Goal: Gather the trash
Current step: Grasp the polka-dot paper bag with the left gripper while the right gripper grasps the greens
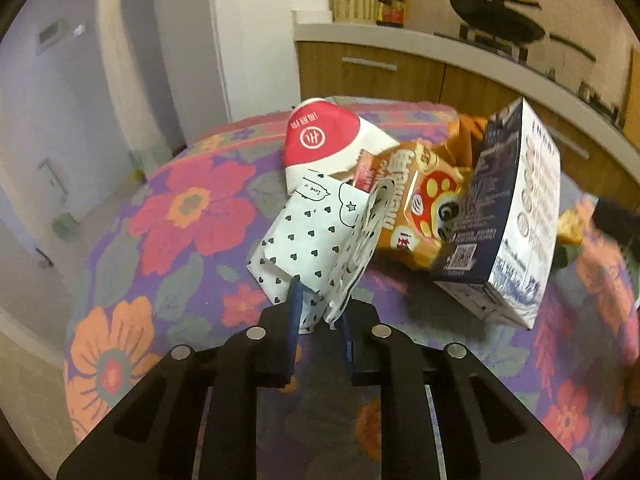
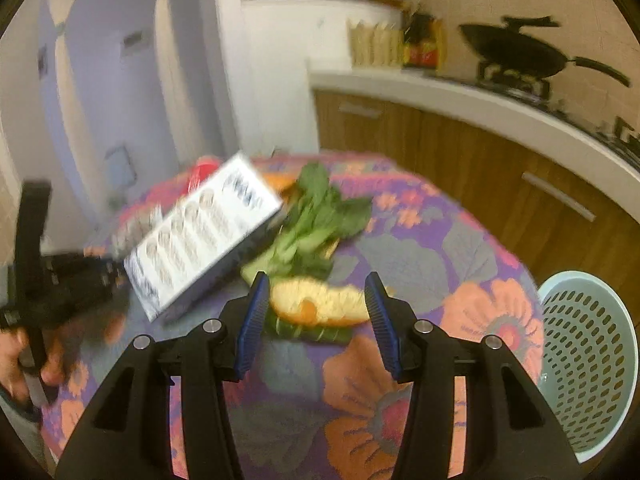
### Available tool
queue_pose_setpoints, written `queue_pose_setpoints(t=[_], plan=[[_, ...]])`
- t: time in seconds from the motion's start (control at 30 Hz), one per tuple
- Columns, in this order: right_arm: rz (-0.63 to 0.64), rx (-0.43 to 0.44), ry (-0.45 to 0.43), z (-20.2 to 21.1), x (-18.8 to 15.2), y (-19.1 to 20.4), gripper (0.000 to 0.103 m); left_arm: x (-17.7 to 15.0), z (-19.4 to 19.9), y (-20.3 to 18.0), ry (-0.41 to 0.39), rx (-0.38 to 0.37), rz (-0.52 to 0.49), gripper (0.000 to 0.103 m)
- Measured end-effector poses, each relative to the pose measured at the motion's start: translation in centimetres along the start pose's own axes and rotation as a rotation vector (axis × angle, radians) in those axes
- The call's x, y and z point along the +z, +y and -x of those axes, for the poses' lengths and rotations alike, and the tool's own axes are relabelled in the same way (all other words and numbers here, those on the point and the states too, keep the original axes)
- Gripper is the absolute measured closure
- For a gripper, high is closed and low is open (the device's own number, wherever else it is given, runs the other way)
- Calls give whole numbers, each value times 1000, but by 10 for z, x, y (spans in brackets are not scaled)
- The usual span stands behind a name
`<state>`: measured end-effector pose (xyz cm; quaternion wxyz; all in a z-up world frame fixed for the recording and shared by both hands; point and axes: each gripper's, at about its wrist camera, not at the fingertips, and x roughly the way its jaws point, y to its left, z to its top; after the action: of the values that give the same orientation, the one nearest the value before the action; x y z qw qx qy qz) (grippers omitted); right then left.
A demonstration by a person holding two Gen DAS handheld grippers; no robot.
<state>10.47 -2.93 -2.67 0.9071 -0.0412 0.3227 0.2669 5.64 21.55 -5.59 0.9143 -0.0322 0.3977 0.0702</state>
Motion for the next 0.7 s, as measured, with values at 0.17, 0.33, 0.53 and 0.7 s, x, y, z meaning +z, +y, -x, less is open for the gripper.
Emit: queue_pose_setpoints(t=[0.17, 0.33, 0.53, 0.7], plan=[[63, -75, 71, -12, -5, 16, 57, -1, 12, 7, -60, -41, 36, 91], [85, -62, 53, 3, -15, 26, 57, -2, 19, 10, -94, -77, 55, 92], [50, -46, 136, -11, -13, 23, 57, -4, 24, 9, -113, -95, 57, 92], [-19, 6, 175, -22, -7, 18, 57, -3, 22, 11, -108, -104, 63, 92]])
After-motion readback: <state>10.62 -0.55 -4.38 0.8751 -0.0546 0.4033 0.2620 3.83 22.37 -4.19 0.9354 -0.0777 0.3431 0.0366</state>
